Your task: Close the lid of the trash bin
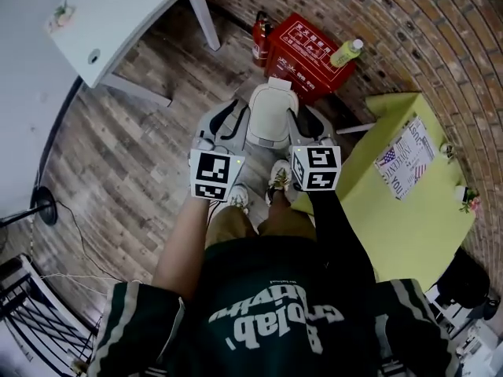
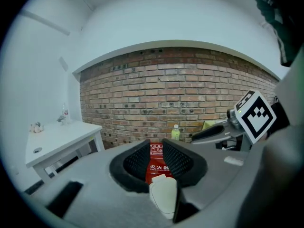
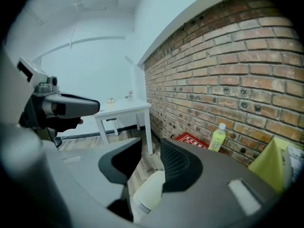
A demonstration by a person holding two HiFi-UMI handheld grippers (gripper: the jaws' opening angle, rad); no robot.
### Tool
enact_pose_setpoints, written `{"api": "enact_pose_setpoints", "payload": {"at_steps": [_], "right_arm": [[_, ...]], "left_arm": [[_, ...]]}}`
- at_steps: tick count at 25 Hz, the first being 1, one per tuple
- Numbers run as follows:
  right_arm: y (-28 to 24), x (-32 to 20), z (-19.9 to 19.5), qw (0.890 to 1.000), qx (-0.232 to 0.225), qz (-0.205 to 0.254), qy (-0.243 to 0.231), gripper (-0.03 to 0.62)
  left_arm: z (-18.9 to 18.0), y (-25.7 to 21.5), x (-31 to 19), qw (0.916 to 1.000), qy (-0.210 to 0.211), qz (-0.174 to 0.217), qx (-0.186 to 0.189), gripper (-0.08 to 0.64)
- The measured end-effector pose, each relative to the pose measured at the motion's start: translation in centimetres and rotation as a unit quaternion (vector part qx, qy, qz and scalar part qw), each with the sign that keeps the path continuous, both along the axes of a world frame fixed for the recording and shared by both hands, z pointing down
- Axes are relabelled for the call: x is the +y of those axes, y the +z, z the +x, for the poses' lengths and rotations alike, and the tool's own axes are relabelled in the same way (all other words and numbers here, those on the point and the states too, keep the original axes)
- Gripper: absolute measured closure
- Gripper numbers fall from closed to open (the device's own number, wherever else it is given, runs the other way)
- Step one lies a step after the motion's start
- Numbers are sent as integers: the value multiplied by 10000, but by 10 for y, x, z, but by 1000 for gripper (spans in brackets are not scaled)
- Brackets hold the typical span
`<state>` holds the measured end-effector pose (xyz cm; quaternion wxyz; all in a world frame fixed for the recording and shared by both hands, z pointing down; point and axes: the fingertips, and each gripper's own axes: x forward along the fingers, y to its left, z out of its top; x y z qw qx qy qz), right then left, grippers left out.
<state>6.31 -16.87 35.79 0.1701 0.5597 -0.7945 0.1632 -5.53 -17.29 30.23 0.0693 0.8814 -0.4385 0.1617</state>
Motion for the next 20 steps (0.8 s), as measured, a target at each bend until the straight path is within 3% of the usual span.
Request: {"api": "enact_pose_setpoints", "payload": {"at_steps": [10, 20], "right_arm": [[-80, 33, -13, 9971, 321, 682, 77, 453], [-153, 67, -28, 9892, 408, 1317, 503, 449]], "left_arm": [[-30, -59, 21, 9992, 127, 383, -63, 471], [-28, -117, 46, 9940, 717, 823, 56, 469]]}}
